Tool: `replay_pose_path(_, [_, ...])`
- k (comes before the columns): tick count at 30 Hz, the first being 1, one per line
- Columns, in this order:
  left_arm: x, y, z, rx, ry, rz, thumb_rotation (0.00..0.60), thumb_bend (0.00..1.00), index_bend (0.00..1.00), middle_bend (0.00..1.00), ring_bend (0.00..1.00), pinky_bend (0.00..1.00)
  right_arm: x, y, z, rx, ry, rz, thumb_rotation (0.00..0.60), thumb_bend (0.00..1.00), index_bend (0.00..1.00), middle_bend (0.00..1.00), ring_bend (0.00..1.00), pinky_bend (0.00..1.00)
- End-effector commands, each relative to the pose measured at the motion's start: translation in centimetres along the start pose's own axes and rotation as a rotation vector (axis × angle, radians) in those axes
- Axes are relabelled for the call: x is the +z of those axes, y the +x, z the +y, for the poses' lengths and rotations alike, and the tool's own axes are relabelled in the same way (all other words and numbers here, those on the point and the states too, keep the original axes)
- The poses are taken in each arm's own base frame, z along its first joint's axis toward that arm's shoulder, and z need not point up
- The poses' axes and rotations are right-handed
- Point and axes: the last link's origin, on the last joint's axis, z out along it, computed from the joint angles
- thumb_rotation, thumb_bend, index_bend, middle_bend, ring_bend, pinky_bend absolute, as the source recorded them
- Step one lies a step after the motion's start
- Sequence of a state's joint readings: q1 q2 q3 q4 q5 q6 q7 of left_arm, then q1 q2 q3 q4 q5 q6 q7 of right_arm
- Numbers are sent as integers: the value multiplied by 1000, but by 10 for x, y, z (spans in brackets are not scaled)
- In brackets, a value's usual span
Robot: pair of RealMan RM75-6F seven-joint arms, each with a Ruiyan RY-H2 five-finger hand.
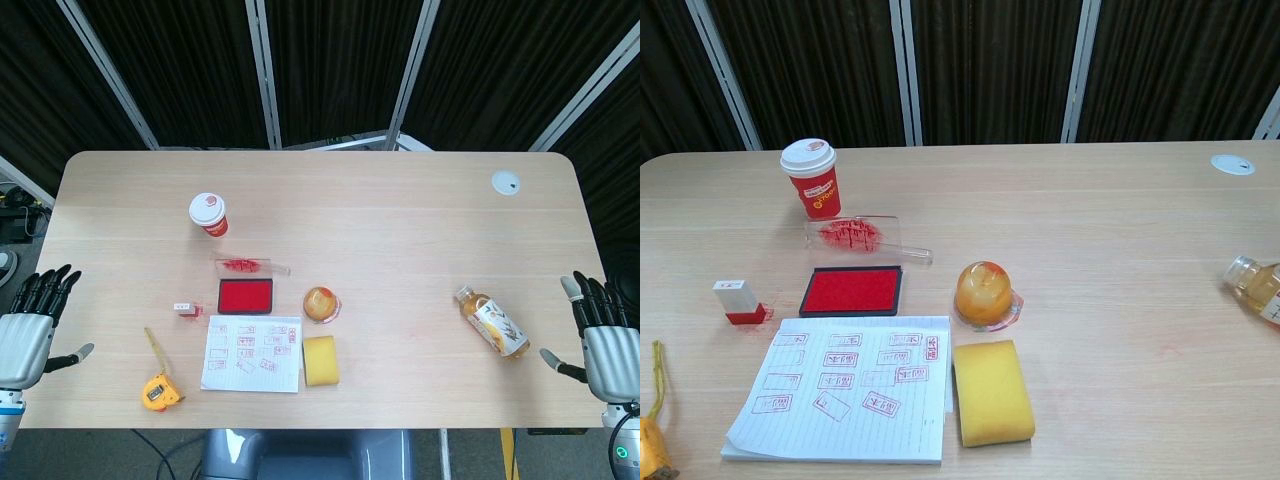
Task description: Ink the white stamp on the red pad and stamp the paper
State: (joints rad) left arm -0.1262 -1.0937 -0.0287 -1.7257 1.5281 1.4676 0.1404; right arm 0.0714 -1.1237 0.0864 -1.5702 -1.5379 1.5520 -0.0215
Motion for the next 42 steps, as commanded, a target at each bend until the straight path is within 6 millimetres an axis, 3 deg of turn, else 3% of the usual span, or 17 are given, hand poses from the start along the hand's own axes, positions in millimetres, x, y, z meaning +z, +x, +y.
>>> replay_pose_path(1, [0, 0, 0, 1, 1, -2, 600, 0, 0, 0, 0, 0, 0, 0, 0, 1, -1, 1, 600, 0, 0, 0, 0, 0])
replay_pose_path(6, [1, -4, 0, 16, 3, -17, 600, 0, 0, 0, 0, 8, 0, -1, 1, -5, -2, -6, 600, 0, 0, 0, 0, 0])
replay_pose_path(7, [1, -4, 0, 17, 4, -20, 600, 0, 0, 0, 8, 59, 0, -2, 1, -7, -3, -8, 600, 0, 0, 0, 0, 0])
replay_pose_path(9, [4, -6, 0, 30, -5, -21, 600, 16, 0, 0, 127, 266, 0, -3, 1, -5, -5, -17, 600, 0, 0, 0, 0, 0])
replay_pose_path(11, [11, -8, 1, 77, -31, -2, 600, 83, 0, 0, 360, 535, 0, -2, 1, 0, -5, -16, 600, 0, 0, 0, 0, 0])
replay_pose_path(14, [25, -23, 6, 47, -48, -54, 600, 148, 0, 0, 549, 699, 1, -1, -2, 7, -2, -13, 600, 0, 0, 0, 0, 0])
replay_pose_path(17, [47, -38, 12, 6, -50, -117, 600, 153, 0, 0, 656, 768, 2, -1, -3, -1, 0, -12, 600, 0, 0, 0, 0, 0])
replay_pose_path(21, [76, -59, 28, -38, -78, -137, 600, 152, 53, 17, 734, 787, 5, -3, -3, -1, -6, -20, 600, 0, 0, 0, 0, 0])
replay_pose_path(27, [96, -86, 43, -44, -99, -207, 600, 153, 183, 138, 747, 787, 10, -7, -8, -1, 10, -32, 600, 0, 0, 0, 0, 0])
replay_pose_path(32, [107, -96, 48, -62, -117, -214, 600, 153, 276, 264, 746, 786, 12, -12, -7, -6, 5, -49, 600, 0, 0, 0, 0, 0])
replay_pose_path(42, [119, -116, 49, -70, -105, -273, 600, 177, 362, 371, 746, 787, 12, -15, 0, -18, -28, -60, 600, 0, 0, 0, 0, 0])
